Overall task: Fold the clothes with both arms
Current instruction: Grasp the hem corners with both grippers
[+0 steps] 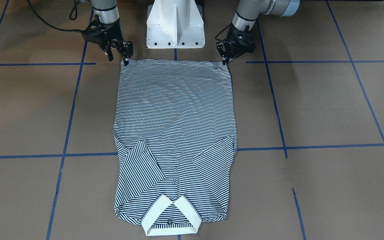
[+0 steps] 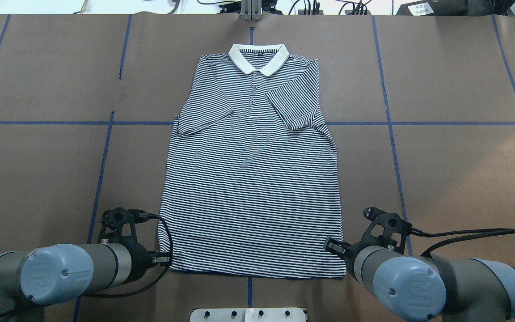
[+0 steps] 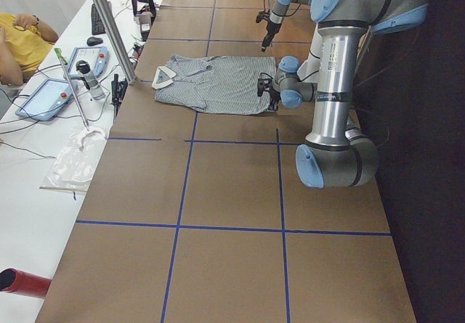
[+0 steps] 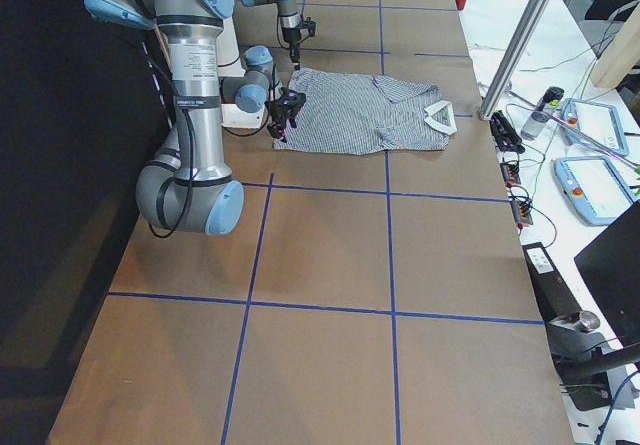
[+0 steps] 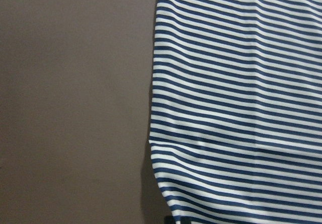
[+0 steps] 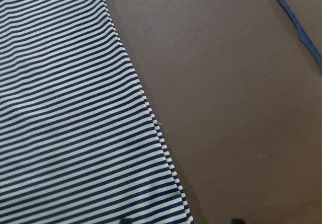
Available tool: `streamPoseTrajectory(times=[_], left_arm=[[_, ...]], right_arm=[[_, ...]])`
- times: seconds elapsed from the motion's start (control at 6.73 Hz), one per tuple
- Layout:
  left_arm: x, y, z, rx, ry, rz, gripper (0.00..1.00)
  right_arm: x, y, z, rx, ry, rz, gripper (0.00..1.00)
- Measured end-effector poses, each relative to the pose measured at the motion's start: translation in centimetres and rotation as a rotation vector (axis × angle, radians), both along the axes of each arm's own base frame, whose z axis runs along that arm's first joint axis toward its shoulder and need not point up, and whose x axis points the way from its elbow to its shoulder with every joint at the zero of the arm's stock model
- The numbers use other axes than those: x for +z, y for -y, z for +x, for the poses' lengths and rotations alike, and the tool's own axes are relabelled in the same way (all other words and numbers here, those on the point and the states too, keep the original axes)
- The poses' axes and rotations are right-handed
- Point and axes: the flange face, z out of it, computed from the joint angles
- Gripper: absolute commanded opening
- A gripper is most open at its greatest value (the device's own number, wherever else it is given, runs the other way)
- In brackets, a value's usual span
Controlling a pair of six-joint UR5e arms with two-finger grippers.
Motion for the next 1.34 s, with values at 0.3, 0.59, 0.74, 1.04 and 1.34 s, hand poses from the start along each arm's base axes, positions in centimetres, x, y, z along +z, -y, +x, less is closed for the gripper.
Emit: streamPoseTrajectory(times=[0.3,0.59,0.74,1.04,1.34], left_arm=[[-0.5,0.0,-0.1,0.000,-0.011,0.001,0.00],[-0.7,0.0,-0.1,0.000,-0.014,0.002,0.00],[-0.7,0.0,-0.1,0.000,-0.015,0.002,0.00],[-0.7,-0.1,-0.1,0.001,-0.015,0.002,0.00],[-0.7,-0.1,-0.1,0.001,-0.015,0.002,0.00]], right_arm=[[1.3,-2.0,-1.7,0.000,-0.027,0.009,0.72],[2.0,-4.1,-2.8,0.001,-0.031,-0.005,0.64],[2.3,-4.8,-3.0,0.007,-0.033,-0.016,0.63],[2.6,-5.2,-3.2,0.008,-0.037,-0.022,0.59],[2.8,-5.3,-3.6,0.008,-0.042,-0.023,0.51]])
